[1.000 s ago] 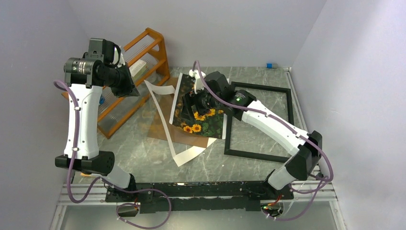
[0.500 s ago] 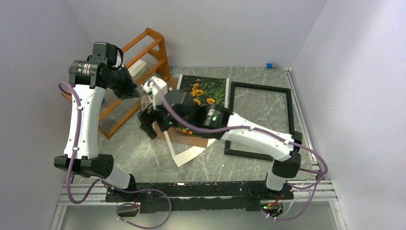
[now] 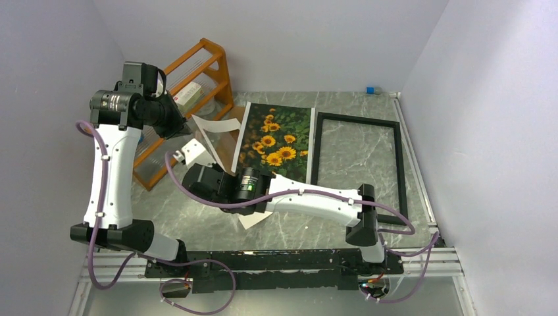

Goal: Put the photo into the frame
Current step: Pick up the photo frame item at the center of the board, then move the photo frame to the center of the board.

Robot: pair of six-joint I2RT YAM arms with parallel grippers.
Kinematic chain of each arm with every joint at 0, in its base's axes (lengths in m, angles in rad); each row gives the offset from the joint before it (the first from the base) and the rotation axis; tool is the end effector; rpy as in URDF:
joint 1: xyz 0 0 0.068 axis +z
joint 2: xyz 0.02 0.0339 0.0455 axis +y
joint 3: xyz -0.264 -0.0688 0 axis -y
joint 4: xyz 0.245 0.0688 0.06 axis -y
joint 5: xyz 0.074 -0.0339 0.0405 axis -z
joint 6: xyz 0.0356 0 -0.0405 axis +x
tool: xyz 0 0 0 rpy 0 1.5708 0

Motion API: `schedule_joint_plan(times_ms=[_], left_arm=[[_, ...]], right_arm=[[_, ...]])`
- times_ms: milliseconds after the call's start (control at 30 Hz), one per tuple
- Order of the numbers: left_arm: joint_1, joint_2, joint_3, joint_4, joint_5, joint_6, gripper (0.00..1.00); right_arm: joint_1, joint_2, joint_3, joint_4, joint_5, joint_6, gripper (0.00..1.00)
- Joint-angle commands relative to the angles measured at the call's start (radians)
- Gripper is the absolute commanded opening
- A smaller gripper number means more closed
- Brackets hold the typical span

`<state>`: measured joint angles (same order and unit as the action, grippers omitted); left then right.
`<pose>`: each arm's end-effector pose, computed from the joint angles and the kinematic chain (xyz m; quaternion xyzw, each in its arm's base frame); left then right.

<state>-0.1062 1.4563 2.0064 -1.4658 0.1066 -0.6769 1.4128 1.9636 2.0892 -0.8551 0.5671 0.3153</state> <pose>0.2323 -0.0286 0.4682 -0.2497 0.9121 -0.1692 0.2777 0.0872 0.4257 0.3783 -0.3597 0.8073 0.1323 0.4488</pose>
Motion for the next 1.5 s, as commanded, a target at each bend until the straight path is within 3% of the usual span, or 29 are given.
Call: schedule_joint_plan(times_ms=[0,67,100,167,200,267,333,467,633,833,1100,1300,1467], left_arm=[[0.002,-0.049,-0.015,0.055,-0.012,-0.026,0.03],[0.002,-0.053,-0.020,0.057,-0.012,-0.022,0.03],[0.003,-0.053,-0.020,0.057,-0.012,-0.020,0.05],[0.003,-0.054,-0.017,0.052,-0.021,-0.014,0.29],[0.003,-0.055,-0.014,0.049,-0.029,-0.009,0.46],[0.005,-0.063,-0.005,0.046,-0.052,0.001,0.65],[0.005,-0.073,0.008,0.035,-0.097,0.019,0.77],[0.007,-0.108,0.029,0.029,-0.212,0.051,0.91],[0.007,-0.156,0.057,0.048,-0.358,0.084,0.94],[0.008,-0.246,0.050,0.156,-0.412,0.131,0.94],[0.007,-0.326,-0.041,0.274,-0.362,0.213,0.94],[0.007,-0.321,-0.164,0.351,-0.120,0.265,0.94],[0.007,-0.276,-0.329,0.494,0.109,0.223,0.94]], right_arm=[[0.009,-0.042,0.074,-0.050,0.132,0.037,0.15],[0.010,-0.049,0.075,-0.062,0.142,0.044,0.01],[0.009,-0.054,0.076,-0.066,0.144,0.045,0.00],[0.009,-0.082,0.061,-0.051,0.127,0.026,0.00],[0.008,-0.099,0.048,-0.036,0.107,0.009,0.00],[0.008,-0.149,0.003,0.008,0.051,-0.038,0.00],[0.007,-0.218,-0.063,0.072,-0.037,-0.092,0.00],[-0.003,-0.368,-0.192,0.201,-0.226,-0.156,0.00],[-0.041,-0.469,-0.244,0.275,-0.434,-0.154,0.00],[-0.083,-0.546,-0.255,0.343,-0.537,-0.118,0.00],[-0.247,-0.662,-0.353,0.408,-0.325,-0.039,0.00],[-0.401,-0.759,-0.443,0.417,-0.097,-0.071,0.00],[-0.527,-0.807,-0.482,0.389,0.039,-0.133,0.00]])
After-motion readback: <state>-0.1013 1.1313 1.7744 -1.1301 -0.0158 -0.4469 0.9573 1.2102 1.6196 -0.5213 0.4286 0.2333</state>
